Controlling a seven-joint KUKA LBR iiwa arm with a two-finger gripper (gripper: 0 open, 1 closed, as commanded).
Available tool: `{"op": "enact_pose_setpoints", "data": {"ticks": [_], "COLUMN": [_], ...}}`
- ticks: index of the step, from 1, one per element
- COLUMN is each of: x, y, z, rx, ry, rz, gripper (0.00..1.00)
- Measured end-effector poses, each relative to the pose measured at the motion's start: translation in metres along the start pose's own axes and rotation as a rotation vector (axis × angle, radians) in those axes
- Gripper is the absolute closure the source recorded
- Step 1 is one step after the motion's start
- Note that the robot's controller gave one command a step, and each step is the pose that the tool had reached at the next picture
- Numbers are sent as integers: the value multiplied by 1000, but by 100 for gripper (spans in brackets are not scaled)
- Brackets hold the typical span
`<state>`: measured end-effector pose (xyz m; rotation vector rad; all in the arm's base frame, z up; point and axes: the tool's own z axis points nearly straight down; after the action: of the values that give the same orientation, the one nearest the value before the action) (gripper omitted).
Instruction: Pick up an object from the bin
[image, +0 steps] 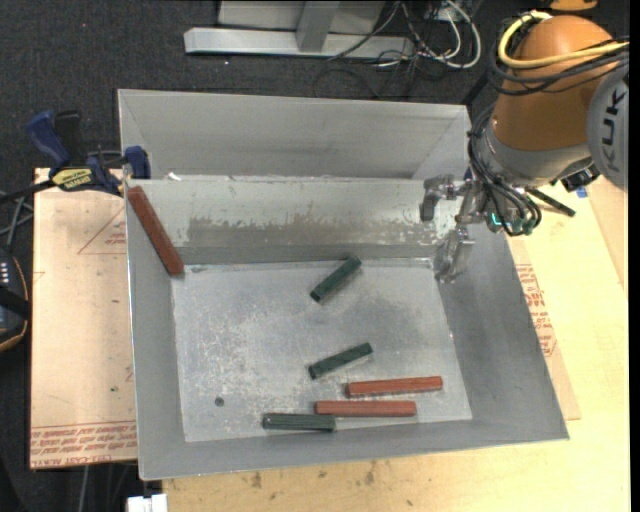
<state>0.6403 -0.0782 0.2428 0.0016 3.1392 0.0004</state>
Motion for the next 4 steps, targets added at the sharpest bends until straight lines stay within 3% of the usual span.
{"op": "enact_pose_setpoints", "data": {"ticks": [1, 2, 3, 4], "x": [6, 18, 8, -17], "y": [35, 52, 84, 103], "z": [55, 107, 158, 168], "rx": [1, -2, -1, -1], "ry": [-5, 0, 1, -3], "rz": [-20, 50, -32, -55], "gripper": [0, 0, 0, 100]}}
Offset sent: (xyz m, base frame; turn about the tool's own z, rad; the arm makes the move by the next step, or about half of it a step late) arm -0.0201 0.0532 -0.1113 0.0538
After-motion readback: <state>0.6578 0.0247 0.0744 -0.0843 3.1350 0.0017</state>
